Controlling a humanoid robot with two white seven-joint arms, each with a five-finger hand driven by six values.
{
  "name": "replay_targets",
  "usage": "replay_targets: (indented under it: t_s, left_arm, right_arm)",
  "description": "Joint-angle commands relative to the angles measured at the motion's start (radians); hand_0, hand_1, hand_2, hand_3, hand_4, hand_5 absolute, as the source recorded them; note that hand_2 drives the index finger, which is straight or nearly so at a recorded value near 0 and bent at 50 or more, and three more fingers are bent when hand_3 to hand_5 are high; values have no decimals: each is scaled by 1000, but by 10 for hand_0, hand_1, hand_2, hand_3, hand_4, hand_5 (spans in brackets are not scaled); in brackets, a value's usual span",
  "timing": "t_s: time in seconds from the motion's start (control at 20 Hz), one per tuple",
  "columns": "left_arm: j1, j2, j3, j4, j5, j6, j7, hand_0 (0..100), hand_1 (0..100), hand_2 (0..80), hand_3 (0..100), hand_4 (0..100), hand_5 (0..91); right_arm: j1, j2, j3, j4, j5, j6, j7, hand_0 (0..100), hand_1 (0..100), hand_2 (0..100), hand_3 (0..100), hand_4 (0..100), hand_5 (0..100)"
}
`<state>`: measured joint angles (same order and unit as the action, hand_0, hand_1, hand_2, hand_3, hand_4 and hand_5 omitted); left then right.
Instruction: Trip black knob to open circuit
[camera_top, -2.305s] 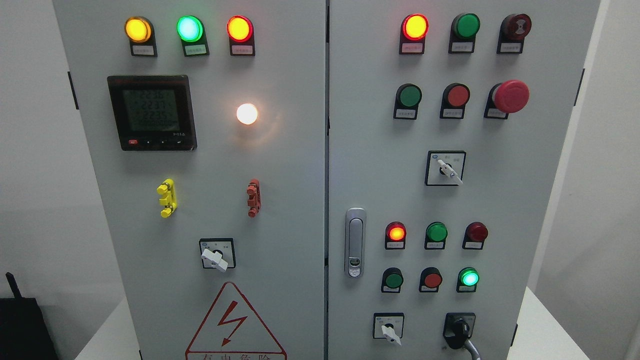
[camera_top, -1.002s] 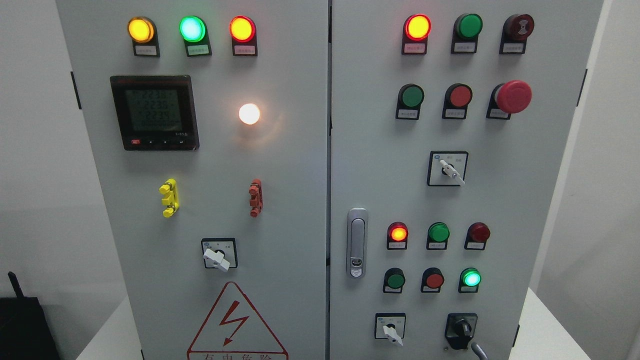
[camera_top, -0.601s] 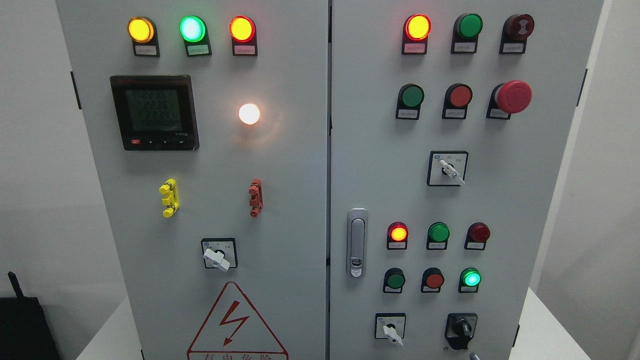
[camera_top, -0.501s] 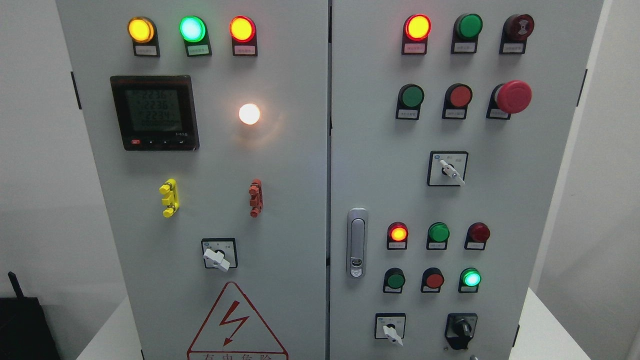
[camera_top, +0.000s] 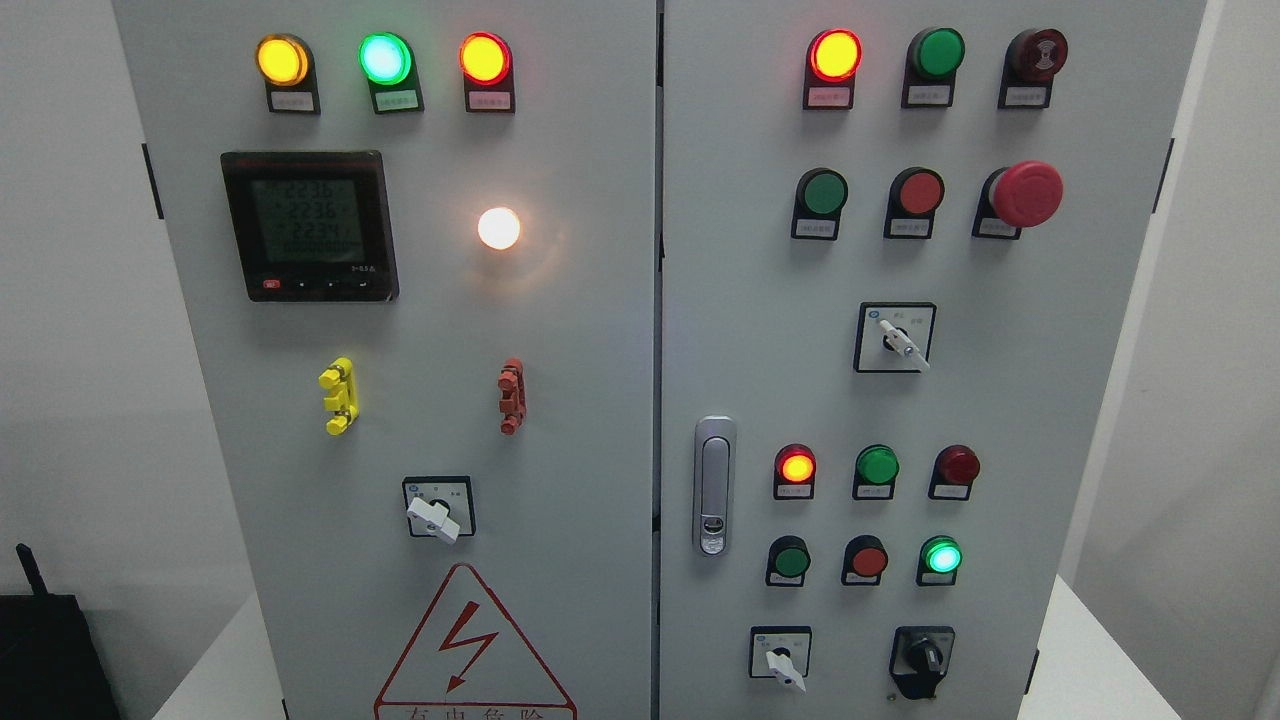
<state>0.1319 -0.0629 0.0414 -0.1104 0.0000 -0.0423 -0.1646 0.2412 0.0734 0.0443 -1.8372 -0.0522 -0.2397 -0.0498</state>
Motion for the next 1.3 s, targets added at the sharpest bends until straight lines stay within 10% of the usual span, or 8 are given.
replay_targets:
  t_s: [0.0,0.6,1.25]
  left_arm:
    - [0,0,0,0,-23,2,0,120,389,0,0,0,0]
    - [0,0,0,0,-23,4,0,120,389,0,0,0,0]
    - [0,0,0,0,-23,4,0,120,389,0,0,0,0]
  right_arm:
    - [35,0,6,-40,0,-9,2,0,0,0,368,291,339]
    - [84,-3,8,-42,0,-36,19,0,0,0,114,32,84]
    - [84,-3,8,-40,0,-36,21,0,0,0,73,0,23]
